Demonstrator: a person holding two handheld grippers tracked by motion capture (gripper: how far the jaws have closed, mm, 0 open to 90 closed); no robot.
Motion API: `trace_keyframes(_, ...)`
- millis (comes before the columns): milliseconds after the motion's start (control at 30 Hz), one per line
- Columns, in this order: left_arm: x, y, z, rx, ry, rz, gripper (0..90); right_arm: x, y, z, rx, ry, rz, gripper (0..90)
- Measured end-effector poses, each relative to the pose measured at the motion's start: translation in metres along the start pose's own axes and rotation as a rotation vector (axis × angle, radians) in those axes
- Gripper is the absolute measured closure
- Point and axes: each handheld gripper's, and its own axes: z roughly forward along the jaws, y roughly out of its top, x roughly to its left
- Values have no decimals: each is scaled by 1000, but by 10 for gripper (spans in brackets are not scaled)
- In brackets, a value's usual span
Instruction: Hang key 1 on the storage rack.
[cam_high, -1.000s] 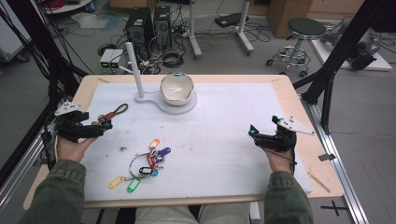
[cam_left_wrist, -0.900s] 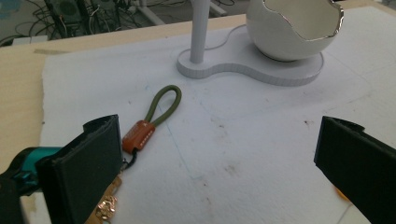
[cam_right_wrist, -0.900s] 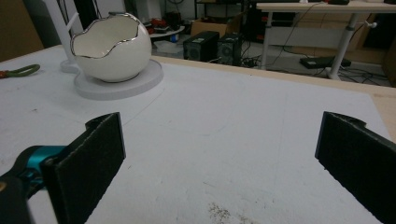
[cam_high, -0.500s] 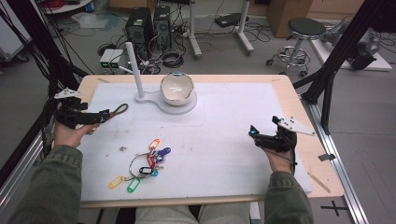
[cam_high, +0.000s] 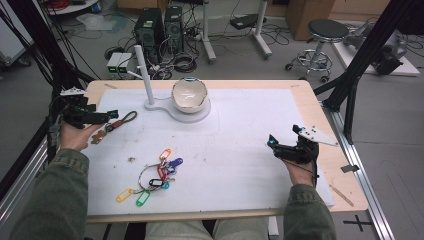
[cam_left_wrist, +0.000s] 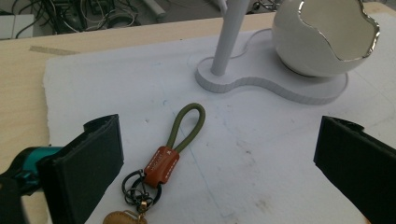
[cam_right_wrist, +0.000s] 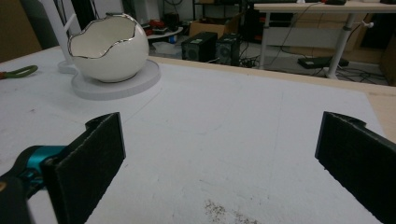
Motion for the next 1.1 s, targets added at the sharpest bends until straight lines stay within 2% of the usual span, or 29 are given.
trace_keyframes(333, 11, -10, 35, 90, 29, 1, 25, 1, -1, 0, 9, 3, -12, 7)
trace_keyframes(500, 19, -14, 46, 134, 55, -6, 25, 1, -1, 1, 10, 5, -15, 7)
trace_keyframes(567, 21, -13, 49, 162, 68, 8, 25, 1, -1, 1, 10, 7, -23, 7)
trace_keyframes(700, 22, -8, 56, 183, 60, 15, 25, 1, -1, 1, 13, 7, -24, 7)
trace_keyframes(767, 23, -7, 59, 212, 56, 20, 25, 1, -1, 1, 16, 9, -23, 7)
trace_keyframes(933, 31, -7, 68, 242, 53, -2, 25, -1, -2, 1, 18, 11, -26, 7)
trace_keyframes(967, 32, -8, 71, 255, 60, -5, 25, -1, -2, 1, 18, 11, -26, 7)
trace_keyframes(1033, 37, -10, 79, 322, 78, -5, 25, -1, -3, 3, 27, 16, -27, 7)
trace_keyframes(1100, 39, -12, 83, 327, 76, -15, 25, 0, -3, 3, 27, 18, -29, 7)
